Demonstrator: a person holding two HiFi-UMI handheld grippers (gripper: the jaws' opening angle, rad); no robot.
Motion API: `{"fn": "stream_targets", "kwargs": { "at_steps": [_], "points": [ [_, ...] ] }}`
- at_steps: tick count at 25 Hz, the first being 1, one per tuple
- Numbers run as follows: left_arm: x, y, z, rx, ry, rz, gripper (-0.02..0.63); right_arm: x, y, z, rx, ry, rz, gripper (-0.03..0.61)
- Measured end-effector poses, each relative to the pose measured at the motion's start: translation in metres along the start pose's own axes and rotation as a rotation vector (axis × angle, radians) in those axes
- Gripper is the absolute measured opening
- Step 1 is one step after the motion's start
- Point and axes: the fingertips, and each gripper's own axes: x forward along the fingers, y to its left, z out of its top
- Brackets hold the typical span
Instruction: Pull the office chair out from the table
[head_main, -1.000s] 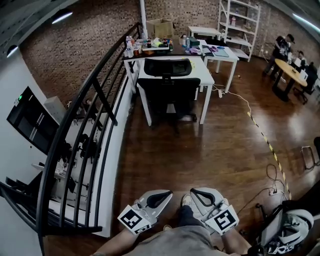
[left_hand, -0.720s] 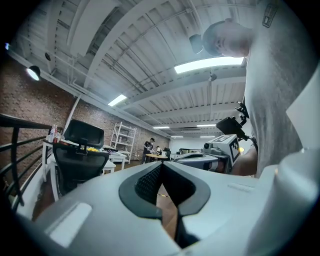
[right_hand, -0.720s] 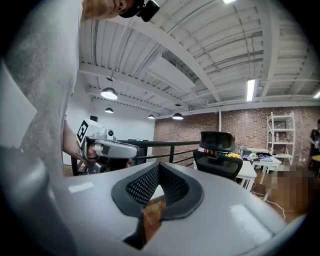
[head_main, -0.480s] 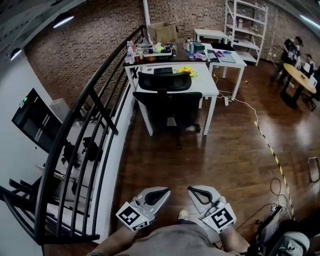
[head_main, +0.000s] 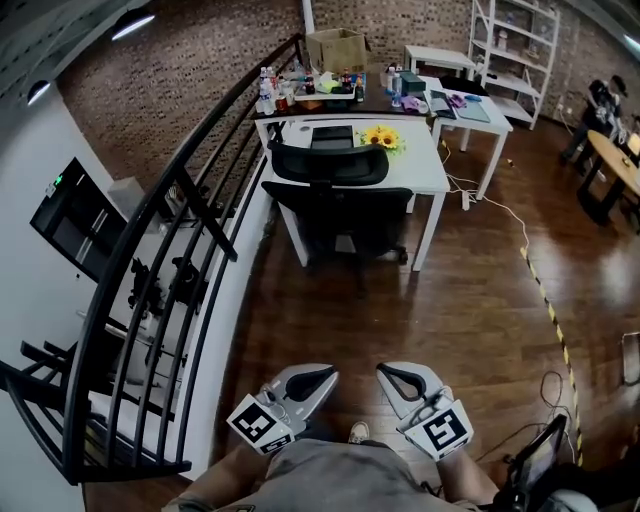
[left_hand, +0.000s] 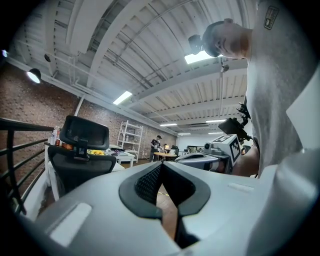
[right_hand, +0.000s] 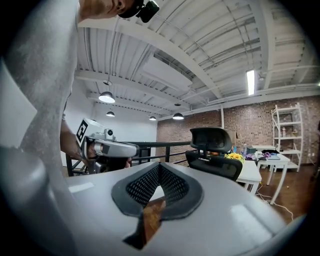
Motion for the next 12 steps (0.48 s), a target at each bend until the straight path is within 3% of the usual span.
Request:
{"fn": "stream_targets", "kwargs": {
  "at_steps": [6, 12],
  "points": [
    [0.021, 0.035, -0.006, -0.028, -0.003, 0.006, 0.002, 0.026, -0.028, -0.007, 0.009, 0.023, 0.004, 0.006],
    [0.046, 0.102, 0.001, -0.043, -0.016, -0.019, 0.002, 0.078, -0.07, -0.004, 0.012, 0.049, -0.023, 0.006]
  ]
}}
